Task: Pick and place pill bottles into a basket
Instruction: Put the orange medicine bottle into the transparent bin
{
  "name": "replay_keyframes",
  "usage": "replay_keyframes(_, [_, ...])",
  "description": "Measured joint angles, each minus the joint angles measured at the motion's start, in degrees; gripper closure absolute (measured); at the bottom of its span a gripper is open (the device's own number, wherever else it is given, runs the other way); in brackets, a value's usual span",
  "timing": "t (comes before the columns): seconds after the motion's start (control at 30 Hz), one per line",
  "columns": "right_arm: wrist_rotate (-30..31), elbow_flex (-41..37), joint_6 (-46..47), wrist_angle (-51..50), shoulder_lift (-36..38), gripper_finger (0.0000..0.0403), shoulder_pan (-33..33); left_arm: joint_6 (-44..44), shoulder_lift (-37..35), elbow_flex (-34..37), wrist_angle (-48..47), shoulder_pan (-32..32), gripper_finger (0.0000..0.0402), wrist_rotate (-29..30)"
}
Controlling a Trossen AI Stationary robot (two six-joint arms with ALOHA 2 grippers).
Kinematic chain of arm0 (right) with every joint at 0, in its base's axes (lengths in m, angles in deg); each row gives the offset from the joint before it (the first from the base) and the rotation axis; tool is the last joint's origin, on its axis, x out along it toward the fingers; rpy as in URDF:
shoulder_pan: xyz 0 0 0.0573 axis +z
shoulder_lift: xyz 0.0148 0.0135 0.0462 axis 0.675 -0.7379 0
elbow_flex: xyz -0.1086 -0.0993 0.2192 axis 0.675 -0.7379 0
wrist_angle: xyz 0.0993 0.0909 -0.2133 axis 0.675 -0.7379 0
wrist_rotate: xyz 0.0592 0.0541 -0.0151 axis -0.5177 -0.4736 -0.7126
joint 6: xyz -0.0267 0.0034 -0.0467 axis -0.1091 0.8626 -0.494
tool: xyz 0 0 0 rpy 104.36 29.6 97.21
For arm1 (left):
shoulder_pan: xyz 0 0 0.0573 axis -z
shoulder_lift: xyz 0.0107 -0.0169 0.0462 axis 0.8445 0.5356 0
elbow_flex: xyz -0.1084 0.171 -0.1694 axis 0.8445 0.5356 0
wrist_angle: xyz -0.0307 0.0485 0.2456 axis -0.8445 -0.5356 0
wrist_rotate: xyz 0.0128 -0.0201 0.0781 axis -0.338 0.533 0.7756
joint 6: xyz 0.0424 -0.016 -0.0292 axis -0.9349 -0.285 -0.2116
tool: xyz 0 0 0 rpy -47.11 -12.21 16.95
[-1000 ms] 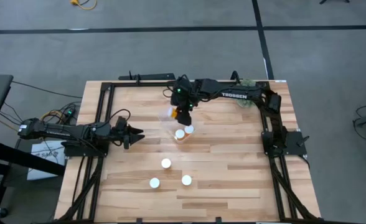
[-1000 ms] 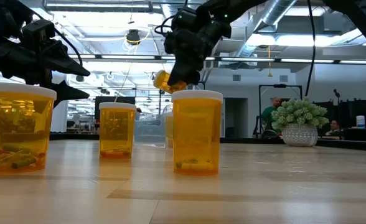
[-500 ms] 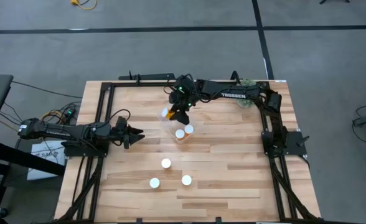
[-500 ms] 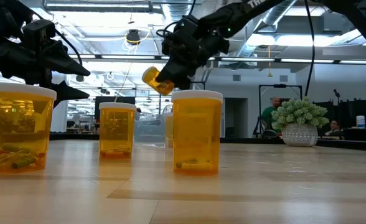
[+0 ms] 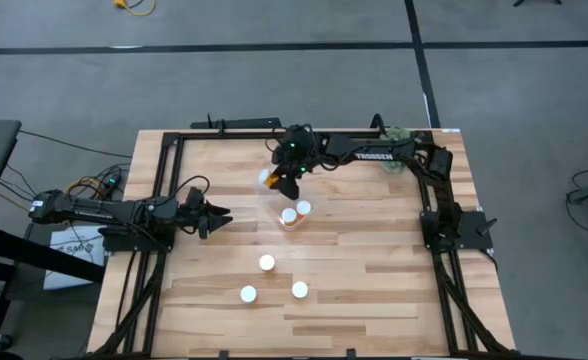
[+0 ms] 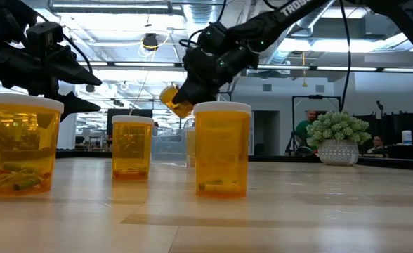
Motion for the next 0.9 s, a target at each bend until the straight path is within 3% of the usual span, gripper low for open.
replay_keyframes(0.57, [21.4, 0.0, 11.9, 0.4, -0.4, 0.0214, 6.5, -0.6, 0.0, 0.0, 0.0, 0.0, 0.0155, 0.0])
replay_keyframes(0.9, [22.9, 0.0, 18.7, 0.6, -5.2, 0.0206, 9.1, -0.8, 0.0, 0.0, 0.0, 0.0, 0.0155, -0.8])
